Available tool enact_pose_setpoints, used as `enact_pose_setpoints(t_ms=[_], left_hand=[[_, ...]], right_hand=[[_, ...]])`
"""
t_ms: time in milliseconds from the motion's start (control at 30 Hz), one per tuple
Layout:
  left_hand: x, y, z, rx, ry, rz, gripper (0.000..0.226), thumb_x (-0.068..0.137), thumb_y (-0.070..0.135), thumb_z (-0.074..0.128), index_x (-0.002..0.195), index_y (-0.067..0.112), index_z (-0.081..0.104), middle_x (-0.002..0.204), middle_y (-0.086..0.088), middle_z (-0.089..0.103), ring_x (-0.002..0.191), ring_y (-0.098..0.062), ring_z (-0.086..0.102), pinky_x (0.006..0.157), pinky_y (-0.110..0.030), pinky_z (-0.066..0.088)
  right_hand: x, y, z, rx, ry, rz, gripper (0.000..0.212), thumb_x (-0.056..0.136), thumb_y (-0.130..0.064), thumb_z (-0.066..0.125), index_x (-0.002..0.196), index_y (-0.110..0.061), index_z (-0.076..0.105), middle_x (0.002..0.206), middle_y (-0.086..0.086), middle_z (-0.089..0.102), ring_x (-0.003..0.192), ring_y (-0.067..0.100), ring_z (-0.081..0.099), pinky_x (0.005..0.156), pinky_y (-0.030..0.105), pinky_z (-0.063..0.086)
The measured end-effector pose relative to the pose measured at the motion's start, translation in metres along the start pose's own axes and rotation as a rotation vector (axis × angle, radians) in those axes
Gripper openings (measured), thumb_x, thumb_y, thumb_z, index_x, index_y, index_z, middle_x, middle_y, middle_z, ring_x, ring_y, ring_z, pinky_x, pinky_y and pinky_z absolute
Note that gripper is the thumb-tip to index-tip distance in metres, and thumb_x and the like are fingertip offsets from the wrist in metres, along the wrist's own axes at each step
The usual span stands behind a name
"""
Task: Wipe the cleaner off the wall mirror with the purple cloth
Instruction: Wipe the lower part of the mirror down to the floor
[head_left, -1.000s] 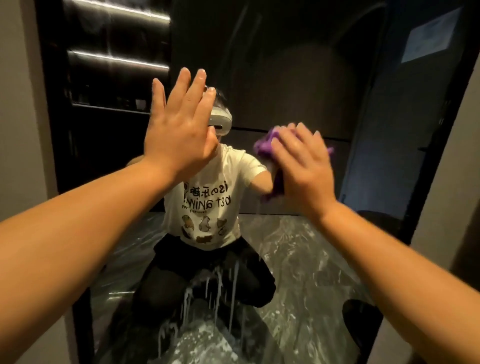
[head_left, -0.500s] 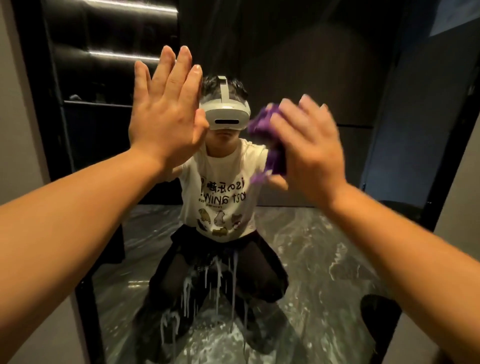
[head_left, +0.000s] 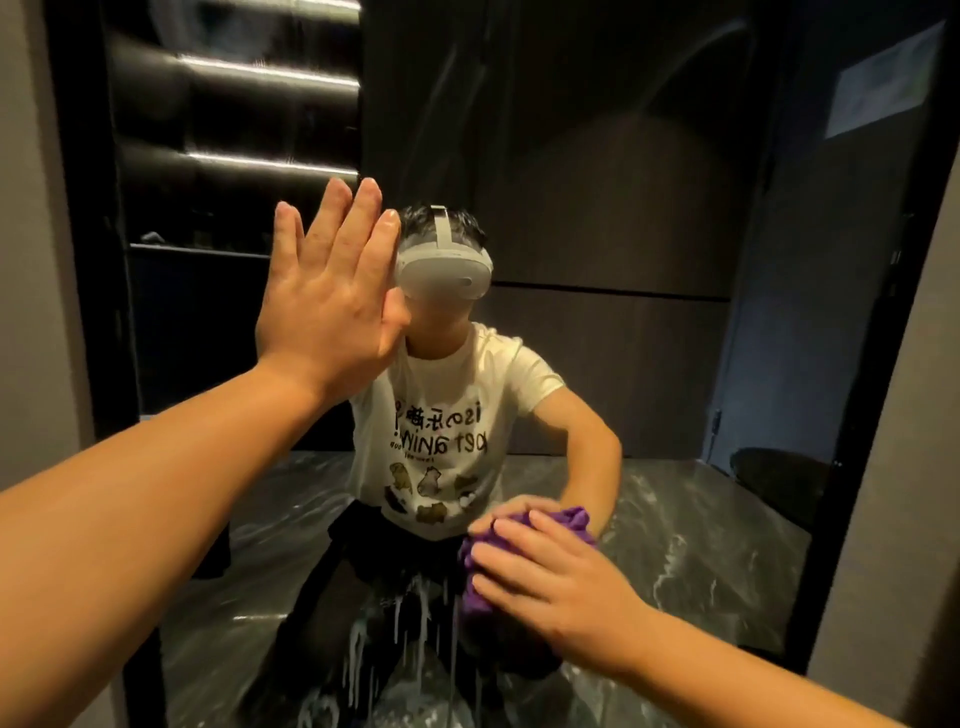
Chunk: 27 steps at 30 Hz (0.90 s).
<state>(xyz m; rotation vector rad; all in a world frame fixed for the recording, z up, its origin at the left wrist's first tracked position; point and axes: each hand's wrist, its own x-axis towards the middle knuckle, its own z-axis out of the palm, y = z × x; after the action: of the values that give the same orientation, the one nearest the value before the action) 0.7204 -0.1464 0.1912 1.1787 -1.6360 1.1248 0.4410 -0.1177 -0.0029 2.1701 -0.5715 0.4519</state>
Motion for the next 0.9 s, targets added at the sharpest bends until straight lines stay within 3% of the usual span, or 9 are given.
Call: enact_pose_setpoints(t_ms=[100,200,300,367,500,600,733,800,900], left_hand=[[0.0,0.001,0.002,-0.013,0.002,0.003,0.068,0.093,0.039,0.031,0.152,0.008,0.025,0.164,-0.012,0.011,0.152,-0.028,0.002,0.12,-0.057,0.003],[0.0,0.001,0.003,-0.016,0.016,0.002,0.068,0.092,0.039,0.031,0.152,0.007,0.026,0.163,-0.012,0.011,0.152,-0.028,0.002,0.12,-0.057,0.003],[-0.001,0.0,0.005,-0.021,0.04,0.009,0.069,0.09,0.038,0.033,0.15,0.005,0.03,0.162,-0.013,0.016,0.151,-0.03,0.006,0.12,-0.058,0.003],[-0.001,-0.001,0.006,-0.018,0.042,0.01,0.069,0.09,0.038,0.033,0.15,0.005,0.031,0.162,-0.014,0.016,0.151,-0.03,0.007,0.12,-0.058,0.003],[0.0,0.0,0.005,0.006,0.035,0.006,0.069,0.09,0.039,0.032,0.151,0.005,0.029,0.163,-0.014,0.015,0.151,-0.03,0.006,0.119,-0.06,0.005],[0.0,-0.001,0.004,-0.003,0.019,0.012,0.069,0.091,0.04,0.031,0.151,0.005,0.029,0.163,-0.013,0.013,0.152,-0.029,0.004,0.119,-0.06,0.007],[-0.001,0.0,0.002,-0.004,0.007,0.009,0.07,0.091,0.04,0.03,0.151,0.005,0.029,0.163,-0.014,0.013,0.151,-0.03,0.005,0.119,-0.06,0.007],[-0.001,0.0,0.002,-0.012,0.014,-0.001,0.071,0.09,0.04,0.031,0.151,0.003,0.029,0.162,-0.016,0.014,0.151,-0.031,0.006,0.119,-0.06,0.008],[-0.003,-0.002,0.004,-0.03,0.047,0.002,0.074,0.089,0.04,0.033,0.15,-0.002,0.024,0.161,-0.021,0.017,0.15,-0.034,0.011,0.118,-0.06,0.011]], right_hand=[[0.059,0.09,-0.086,-0.02,0.413,0.166,0.032,0.097,-0.023,0.068,0.125,-0.008,0.067,0.137,0.019,0.06,0.129,0.034,0.055,0.105,0.048,0.044],[0.121,0.207,-0.186,-0.111,0.726,0.562,0.034,0.099,-0.016,0.051,0.131,-0.01,0.061,0.14,0.023,0.055,0.132,0.03,0.049,0.114,0.024,0.03],[0.137,0.285,-0.228,-0.162,0.734,0.899,0.056,0.093,-0.012,0.038,0.149,-0.015,0.045,0.155,0.008,0.042,0.143,0.026,0.037,0.118,0.022,0.023],[0.14,0.294,-0.23,-0.196,0.643,0.964,0.057,0.094,-0.016,0.037,0.151,-0.015,0.042,0.156,0.007,0.04,0.145,0.028,0.034,0.121,0.029,0.023],[0.142,0.214,-0.169,-0.308,0.568,0.595,0.05,0.098,-0.033,0.042,0.136,-0.005,0.057,0.139,0.019,0.056,0.127,0.04,0.051,0.108,0.046,0.039],[0.102,0.114,-0.083,-0.302,0.363,0.222,0.042,0.095,-0.02,0.063,0.136,-0.01,0.061,0.144,0.015,0.055,0.134,0.04,0.049,0.111,0.056,0.038],[0.041,0.063,-0.046,-0.201,0.072,-0.08,0.035,0.101,-0.018,0.054,0.136,-0.02,0.062,0.146,0.005,0.055,0.137,0.033,0.048,0.114,0.052,0.039],[0.061,0.076,-0.066,-0.131,0.135,-0.094,0.034,0.096,-0.015,0.066,0.129,-0.017,0.067,0.142,0.007,0.059,0.134,0.032,0.051,0.114,0.05,0.039],[0.153,0.141,-0.135,-0.163,0.526,0.182,0.033,0.097,-0.006,0.058,0.129,-0.009,0.066,0.137,0.016,0.06,0.128,0.038,0.055,0.11,0.052,0.043]])
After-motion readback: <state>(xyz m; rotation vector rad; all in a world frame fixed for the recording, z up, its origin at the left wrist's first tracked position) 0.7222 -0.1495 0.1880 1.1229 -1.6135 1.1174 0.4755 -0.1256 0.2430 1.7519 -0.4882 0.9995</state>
